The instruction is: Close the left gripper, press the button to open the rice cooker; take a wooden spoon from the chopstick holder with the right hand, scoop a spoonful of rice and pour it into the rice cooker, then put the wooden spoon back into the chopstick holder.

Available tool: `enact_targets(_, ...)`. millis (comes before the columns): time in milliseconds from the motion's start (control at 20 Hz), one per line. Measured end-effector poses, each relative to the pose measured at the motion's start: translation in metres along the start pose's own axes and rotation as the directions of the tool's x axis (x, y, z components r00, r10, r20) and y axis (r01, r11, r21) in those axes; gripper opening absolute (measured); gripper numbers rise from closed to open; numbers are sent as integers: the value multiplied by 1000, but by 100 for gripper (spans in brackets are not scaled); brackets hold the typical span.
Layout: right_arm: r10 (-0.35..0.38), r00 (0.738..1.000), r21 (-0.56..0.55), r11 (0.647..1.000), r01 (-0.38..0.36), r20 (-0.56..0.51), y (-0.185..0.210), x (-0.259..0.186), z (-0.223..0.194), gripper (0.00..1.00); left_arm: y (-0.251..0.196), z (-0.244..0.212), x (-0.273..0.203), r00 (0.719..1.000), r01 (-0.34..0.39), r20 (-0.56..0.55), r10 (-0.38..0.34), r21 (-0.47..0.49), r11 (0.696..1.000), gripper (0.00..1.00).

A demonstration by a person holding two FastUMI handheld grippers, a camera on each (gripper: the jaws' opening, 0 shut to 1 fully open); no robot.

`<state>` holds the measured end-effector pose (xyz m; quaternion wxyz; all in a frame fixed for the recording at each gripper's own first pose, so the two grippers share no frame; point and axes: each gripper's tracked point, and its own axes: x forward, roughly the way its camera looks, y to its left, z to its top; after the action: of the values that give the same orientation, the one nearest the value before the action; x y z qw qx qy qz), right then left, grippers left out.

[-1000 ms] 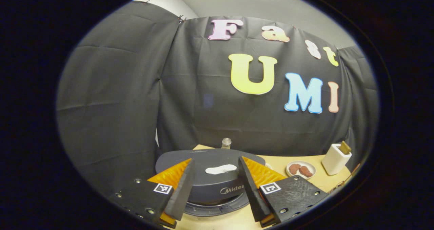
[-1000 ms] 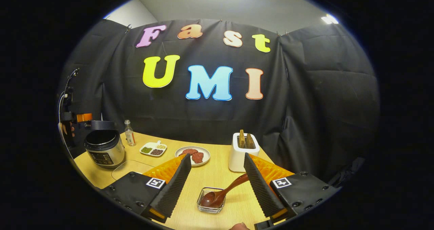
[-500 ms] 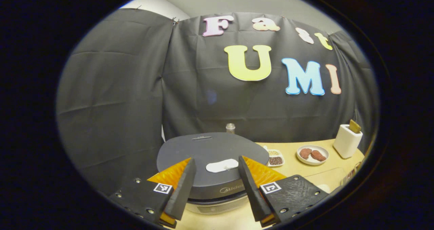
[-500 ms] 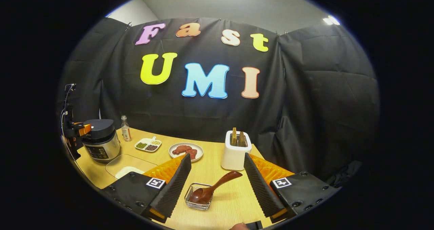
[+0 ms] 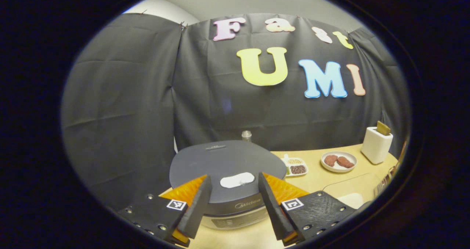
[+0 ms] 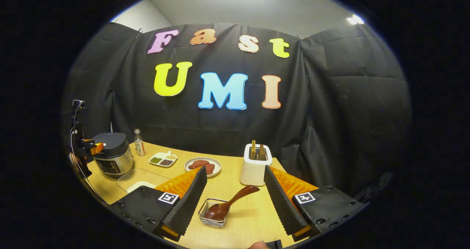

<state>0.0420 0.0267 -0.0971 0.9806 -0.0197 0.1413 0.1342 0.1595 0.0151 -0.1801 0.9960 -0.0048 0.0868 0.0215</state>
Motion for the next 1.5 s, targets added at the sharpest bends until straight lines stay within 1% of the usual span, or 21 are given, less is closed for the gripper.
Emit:
enact_targets(50,18,1000,4,1000,-18,8,2,2,1,95,-6,23,-11,999,3,35,-3,0,1000,77)
enact_targets(100,39,999,7,999,-39,17,6,3,2,95,-14,45,-26,998,12,62,-12,-9,1000,78)
enact_targets(150,62,998,10,998,-62,21,10,4,3,95,-23,64,-44,996,27,91,-24,-26,999,77)
enact_targets(200,81,996,14,997,-81,27,14,4,4,98,-32,85,-62,992,43,124,-38,-43,998,78)
enact_targets(250,96,995,17,995,-96,34,18,5,7,99,-38,103,-83,986,60,157,-51,-52,997,80)
enact_targets(350,113,992,34,993,-115,49,27,4,13,99,-46,128,-117,977,94,197,-84,-42,995,79)
enact_targets(400,120,991,42,992,-122,61,32,2,18,95,-47,139,-135,971,109,217,-100,-29,994,79)
enact_targets(450,121,990,41,991,-124,75,37,0,22,99,-47,148,-152,966,125,231,-118,-15,992,79)
enact_targets(600,76,991,40,996,-81,113,38,-7,37,99,-40,162,-191,956,167,245,-161,-1,986,79)
enact_targets(650,63,990,57,996,-71,128,39,-11,42,95,-37,165,-201,954,175,247,-169,-2,985,79)
enact_targets(700,60,988,74,995,-71,144,43,-14,47,99,-30,168,-211,952,173,255,-168,2,985,79)
enact_targets(750,52,986,87,994,-66,156,46,-16,52,95,-23,173,-217,950,167,267,-162,7,986,79)
enact_targets(800,43,986,94,994,-59,164,45,-17,54,98,-17,175,-222,949,161,272,-158,9,987,79)
enact_targets(1000,17,979,98,995,-38,203,47,-21,71,98,6,183,-243,952,145,276,-134,-22,989,80)
enact_targets(1100,13,975,103,994,-37,221,50,-24,77,98,17,185,-250,951,133,283,-122,-21,991,80)
enact_targets(1300,6,974,94,995,-28,227,52,-27,79,99,24,186,-263,952,123,282,-115,-11,992,80)
enact_targets(1500,1,975,81,997,-20,224,50,-30,79,98,28,181,-267,955,120,278,-101,-51,992,80)
